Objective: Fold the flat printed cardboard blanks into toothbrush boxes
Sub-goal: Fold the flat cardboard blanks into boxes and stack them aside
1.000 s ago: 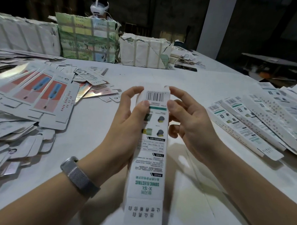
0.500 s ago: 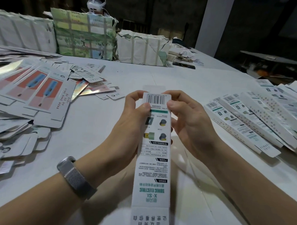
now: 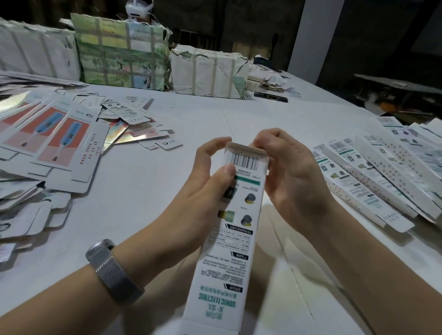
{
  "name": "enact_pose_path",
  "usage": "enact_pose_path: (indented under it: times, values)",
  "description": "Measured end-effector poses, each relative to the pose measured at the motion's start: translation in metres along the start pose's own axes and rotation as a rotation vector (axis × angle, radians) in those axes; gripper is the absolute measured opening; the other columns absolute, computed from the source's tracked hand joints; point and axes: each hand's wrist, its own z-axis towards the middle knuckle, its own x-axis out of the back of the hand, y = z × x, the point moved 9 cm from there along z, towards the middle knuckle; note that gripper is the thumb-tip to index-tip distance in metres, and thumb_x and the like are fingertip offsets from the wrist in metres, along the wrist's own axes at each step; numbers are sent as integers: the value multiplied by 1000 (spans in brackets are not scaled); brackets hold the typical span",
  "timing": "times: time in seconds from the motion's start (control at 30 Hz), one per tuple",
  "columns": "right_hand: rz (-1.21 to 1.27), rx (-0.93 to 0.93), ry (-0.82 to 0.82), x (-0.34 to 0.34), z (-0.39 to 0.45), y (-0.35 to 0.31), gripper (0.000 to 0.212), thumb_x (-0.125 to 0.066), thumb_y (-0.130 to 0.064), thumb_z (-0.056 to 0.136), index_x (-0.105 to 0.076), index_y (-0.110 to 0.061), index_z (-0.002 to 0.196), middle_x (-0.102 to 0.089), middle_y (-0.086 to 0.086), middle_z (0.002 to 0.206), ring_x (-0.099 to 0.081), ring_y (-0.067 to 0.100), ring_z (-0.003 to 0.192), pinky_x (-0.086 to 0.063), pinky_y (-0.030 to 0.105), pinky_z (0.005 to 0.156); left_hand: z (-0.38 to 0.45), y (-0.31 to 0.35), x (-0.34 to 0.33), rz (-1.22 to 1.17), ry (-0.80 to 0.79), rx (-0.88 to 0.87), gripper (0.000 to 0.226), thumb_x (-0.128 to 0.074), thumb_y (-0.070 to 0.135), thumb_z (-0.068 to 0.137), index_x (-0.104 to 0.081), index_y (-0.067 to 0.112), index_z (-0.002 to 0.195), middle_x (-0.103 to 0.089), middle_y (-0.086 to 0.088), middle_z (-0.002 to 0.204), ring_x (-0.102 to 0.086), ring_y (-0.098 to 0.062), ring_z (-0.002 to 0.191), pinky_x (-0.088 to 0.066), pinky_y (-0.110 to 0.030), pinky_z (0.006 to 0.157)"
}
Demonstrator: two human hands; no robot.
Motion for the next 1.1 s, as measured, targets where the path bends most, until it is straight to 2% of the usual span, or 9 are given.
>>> enact_pose_path:
  times: [0.1,0.2,0.33,0.5,0.7,0.87,0.97,1.1]
  values:
    - [-43,-114,-67,-5,0,10,8,-59,-23,86,-61,-17,81,-63,6,76,-64,21,68,-50,37,60,0,0,-3,16,-28,8,24,-40,45,94,-43,60,113,-67,-24,90,-70,-39,78,-59,-52,68]
    - [-29,-138,-77,-2,1,11,9,-60,-17,80,-68,-15,84,-65,6,78,-65,20,71,-55,32,62,-1,0,-4,40,-61,12,29,-38,43,95,-42,62,116,-70,-21,89,-70,-36,76,-60,-43,65]
    - [-33,-111,-39,1,1,8,15,-63,-9,75,-74,-19,74,-69,8,76,-66,20,69,-56,30,65,-1,0,-6,21,-70,30,32,-39,42,95,-43,64,117,-70,-22,90,-68,-44,79,-58,-53,68]
    - [-60,-75,5,3,1,3,15,-64,-11,74,-72,-19,64,-69,6,69,-66,19,68,-55,28,64,-2,1,-7,37,-80,34,31,-40,42,95,-43,65,115,-70,-22,91,-68,-46,79,-56,-61,70]
    - [-107,-72,17,8,1,0,18,-61,-12,75,-72,-19,62,-68,4,65,-64,17,66,-45,31,65,-3,2,-7,42,-108,42,34,-40,43,93,-42,67,116,-69,-23,91,-70,-39,72,-60,-47,62]
    - [-187,-54,11,9,0,-3,18,-61,-14,76,-71,-18,62,-69,3,65,-65,14,66,-48,25,60,-3,3,-6,35,-111,31,36,-40,41,93,-43,66,118,-68,-24,90,-70,-39,72,-59,-41,60]
    - [-230,-36,-19,8,1,-6,19,-62,-17,81,-75,-21,67,-71,2,70,-65,15,72,-50,31,65,-2,5,-4,22,-86,11,31,-41,40,93,-45,59,116,-70,-21,87,-71,-35,69,-58,-37,58]
    - [-199,-42,-50,4,-2,-3,23,-58,-28,90,-81,-25,90,-74,4,87,-65,23,90,-50,39,70,2,7,5,-78,-20,10,27,-40,37,92,-49,51,113,-71,-20,85,-71,-35,68,-56,-38,54]
